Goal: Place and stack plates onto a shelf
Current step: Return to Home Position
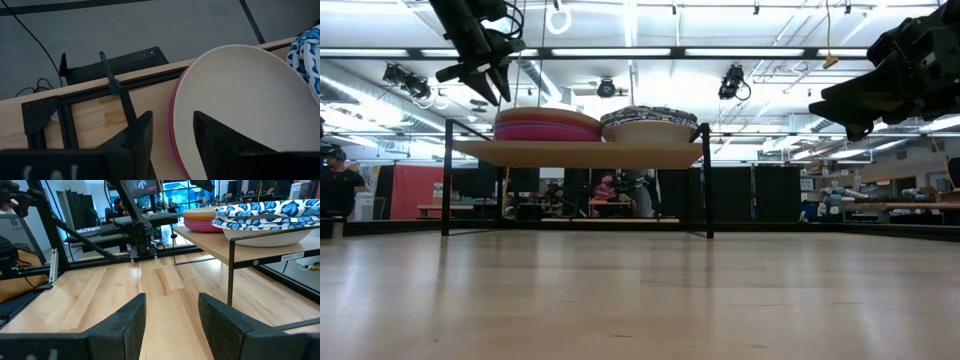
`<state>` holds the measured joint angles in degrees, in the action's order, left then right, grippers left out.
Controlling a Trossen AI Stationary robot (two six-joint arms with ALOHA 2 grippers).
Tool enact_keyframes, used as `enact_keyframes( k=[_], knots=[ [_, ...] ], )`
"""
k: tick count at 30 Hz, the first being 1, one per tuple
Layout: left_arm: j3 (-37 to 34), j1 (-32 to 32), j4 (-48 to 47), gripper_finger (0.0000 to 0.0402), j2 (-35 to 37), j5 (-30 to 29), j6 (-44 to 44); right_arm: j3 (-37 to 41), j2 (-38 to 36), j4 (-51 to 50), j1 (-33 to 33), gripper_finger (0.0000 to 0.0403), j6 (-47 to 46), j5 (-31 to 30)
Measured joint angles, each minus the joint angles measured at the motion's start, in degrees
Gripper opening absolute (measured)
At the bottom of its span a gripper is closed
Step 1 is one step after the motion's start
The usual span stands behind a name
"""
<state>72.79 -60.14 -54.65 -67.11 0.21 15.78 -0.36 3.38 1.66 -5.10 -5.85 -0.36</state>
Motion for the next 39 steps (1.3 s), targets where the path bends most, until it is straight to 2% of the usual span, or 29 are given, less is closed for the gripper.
enact_keyframes(
  k=[9, 14, 23, 32, 39],
  knots=[
    [0.0, 0.5, 0.0, 0.0157, 0.0, 0.2, -0.2, 0.0, 0.0, 0.0, 0.0, 0.0187, 0.0, 0.0],
    [0.0, 4.7, 0.0, 0.0151, 0.0, 4.2, -4.2, 0.0, 0.0, 0.0, 0.0, 0.0187, 0.0, 0.0],
    [0.0, 19.9, 4.0, 0.0142, 0.0, 5.2, -4.9, 0.0, 0.0, 0.0, 0.0, 0.0187, 0.0, 0.0],
    [0.0, 36.0, 15.0, 0.0141, 0.0, 5.2, -5.3, 0.0, 0.0, 0.0, 0.0, 0.0187, 0.0, 0.0],
    [0.0, 46.3, 23.4, 0.0141, 0.0, 5.3, -14.3, 0.0, 0.0, 0.0, 0.0, 0.0187, 0.0, 0.0]
  ],
)
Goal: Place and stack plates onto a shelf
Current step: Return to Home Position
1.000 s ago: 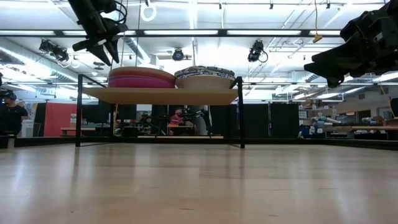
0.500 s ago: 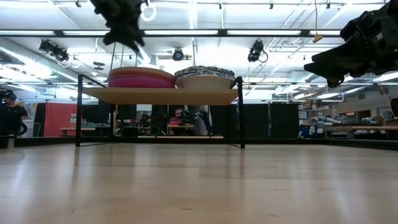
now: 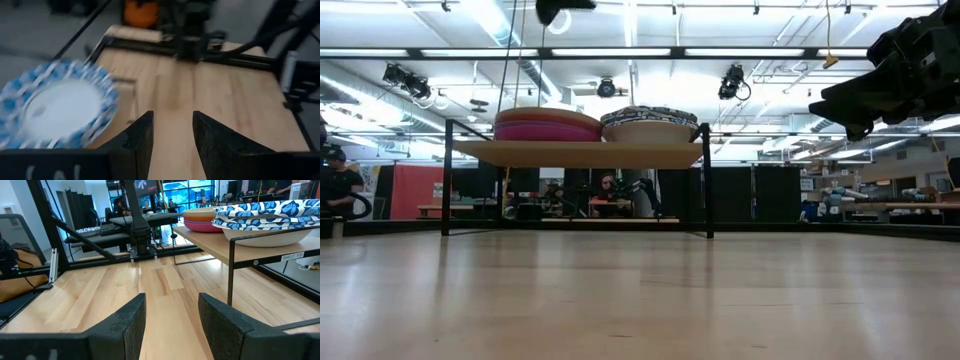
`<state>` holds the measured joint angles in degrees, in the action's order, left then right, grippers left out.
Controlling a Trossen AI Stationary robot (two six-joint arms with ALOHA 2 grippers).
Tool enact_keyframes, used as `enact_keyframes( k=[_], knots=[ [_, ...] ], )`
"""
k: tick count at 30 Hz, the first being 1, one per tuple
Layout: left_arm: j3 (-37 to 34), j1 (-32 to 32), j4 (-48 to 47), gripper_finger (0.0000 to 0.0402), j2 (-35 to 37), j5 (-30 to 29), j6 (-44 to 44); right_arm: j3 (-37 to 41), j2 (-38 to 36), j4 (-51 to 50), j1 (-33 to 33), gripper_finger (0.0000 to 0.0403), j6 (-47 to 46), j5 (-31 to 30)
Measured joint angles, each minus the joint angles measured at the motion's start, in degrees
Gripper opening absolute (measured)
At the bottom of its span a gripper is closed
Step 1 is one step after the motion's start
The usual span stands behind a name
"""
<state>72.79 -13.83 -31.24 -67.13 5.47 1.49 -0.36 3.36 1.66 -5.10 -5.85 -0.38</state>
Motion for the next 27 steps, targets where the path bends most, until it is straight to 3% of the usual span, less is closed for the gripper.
enact_keyframes(
  k=[3, 9, 27],
  knots=[
    [0.0, 2.7, 2.4, 0.0141, 0.0, 1.1, -4.0, 0.0, 0.0, 0.0, 0.0, 0.0187, 0.0, 0.0],
    [0.0, 4.5, 2.2, 0.0141, 0.0, 12.2, -12.5, 0.0, 0.0, 0.0, 0.0, 0.0187, 0.0, 0.0],
    [-0.2, 4.7, -4.3, 0.0141, 2.5, 12.8, -17.2, 0.0, 0.0, 0.0, 0.0, 0.0187, 0.0, 0.0]
  ],
)
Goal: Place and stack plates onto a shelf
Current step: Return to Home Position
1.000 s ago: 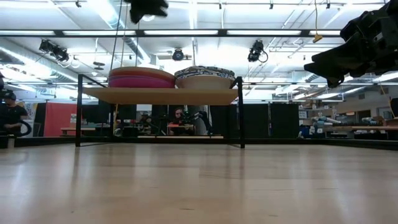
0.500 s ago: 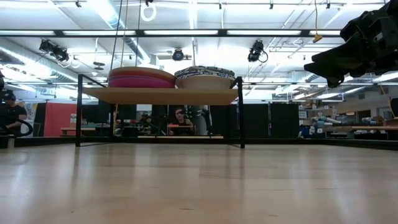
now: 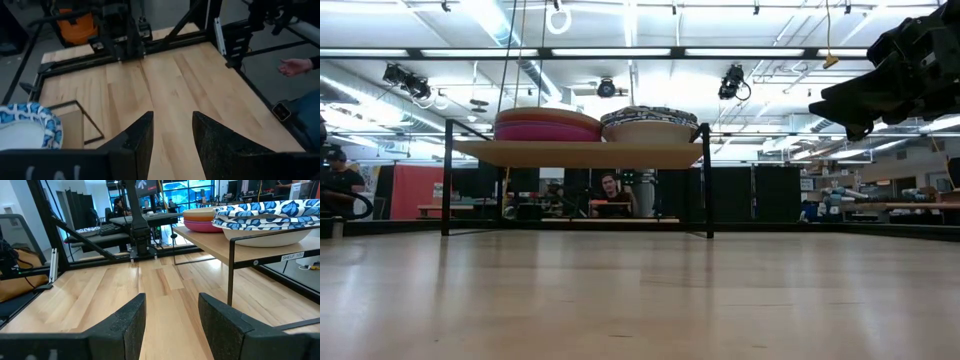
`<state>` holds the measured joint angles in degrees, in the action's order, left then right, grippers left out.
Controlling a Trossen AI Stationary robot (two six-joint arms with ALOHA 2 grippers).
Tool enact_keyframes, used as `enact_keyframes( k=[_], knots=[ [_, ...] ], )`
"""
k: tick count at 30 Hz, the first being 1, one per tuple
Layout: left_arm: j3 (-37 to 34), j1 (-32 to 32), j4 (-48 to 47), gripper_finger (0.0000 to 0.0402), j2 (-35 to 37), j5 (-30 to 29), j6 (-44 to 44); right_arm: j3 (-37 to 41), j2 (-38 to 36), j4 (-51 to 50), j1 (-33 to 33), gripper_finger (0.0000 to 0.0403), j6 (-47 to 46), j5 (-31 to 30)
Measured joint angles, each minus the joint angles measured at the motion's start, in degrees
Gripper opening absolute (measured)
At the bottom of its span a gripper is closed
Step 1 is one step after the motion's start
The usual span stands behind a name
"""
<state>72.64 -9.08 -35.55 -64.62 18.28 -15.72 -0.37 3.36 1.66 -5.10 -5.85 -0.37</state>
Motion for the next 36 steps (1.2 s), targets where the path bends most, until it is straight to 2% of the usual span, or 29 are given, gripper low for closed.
enact_keyframes(
  k=[12, 14, 27, 36],
  knots=[
    [-0.1, 0.4, -4.7, 0.0141, 4.2, 4.1, -0.1, 0.0, 0.0, 0.0, 0.0, 0.0187, 0.0, 0.0],
    [-1.7, 0.6, -3.2, 0.0141, 5.6, 4.2, -0.2, 0.0, 0.0, 0.0, 0.0, 0.0187, 0.0, 0.0],
    [-30.8, 0.1, 14.8, 0.0141, 25.8, 3.9, 3.2, 0.0, 0.0, 0.0, 0.0, 0.0187, 0.0, 0.0],
    [-40.9, 0.2, 16.9, 0.0141, 40.4, 3.9, 6.4, 0.0, 0.0, 0.0, 0.0, 0.0187, 0.0, 0.0]
  ],
)
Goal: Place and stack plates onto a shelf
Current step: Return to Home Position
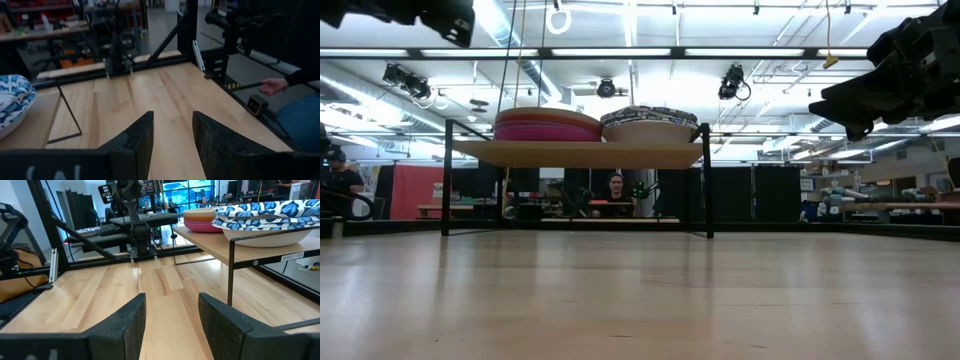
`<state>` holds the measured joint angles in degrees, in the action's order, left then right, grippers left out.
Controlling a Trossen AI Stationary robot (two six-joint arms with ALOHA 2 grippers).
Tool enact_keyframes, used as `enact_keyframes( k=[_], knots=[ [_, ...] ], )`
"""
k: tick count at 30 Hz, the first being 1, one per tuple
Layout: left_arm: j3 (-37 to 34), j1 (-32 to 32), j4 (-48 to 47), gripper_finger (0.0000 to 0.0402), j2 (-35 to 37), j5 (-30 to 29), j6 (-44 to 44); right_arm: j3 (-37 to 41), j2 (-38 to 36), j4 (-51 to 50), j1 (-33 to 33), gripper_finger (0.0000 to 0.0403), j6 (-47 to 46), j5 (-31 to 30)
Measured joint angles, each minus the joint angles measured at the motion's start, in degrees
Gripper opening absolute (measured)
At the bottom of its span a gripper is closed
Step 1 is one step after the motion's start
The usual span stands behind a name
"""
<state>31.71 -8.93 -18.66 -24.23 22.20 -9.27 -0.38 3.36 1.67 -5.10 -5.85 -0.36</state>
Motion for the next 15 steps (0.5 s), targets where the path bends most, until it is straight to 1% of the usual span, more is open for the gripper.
enact_keyframes(
  k=[9, 15],
  knots=[
    [-6.1, 0.0, 1.0, 0.0141, 11.7, -0.1, 1.5, 0.0, 0.0, 0.0, 0.0, 0.0187, 0.0, 0.0],
    [-10.1, 0.0, 1.6, 0.0141, 17.5, -0.1, 2.7, 0.0, 0.0, 0.0, 0.0, 0.0187, 0.0, 0.0]
  ],
)
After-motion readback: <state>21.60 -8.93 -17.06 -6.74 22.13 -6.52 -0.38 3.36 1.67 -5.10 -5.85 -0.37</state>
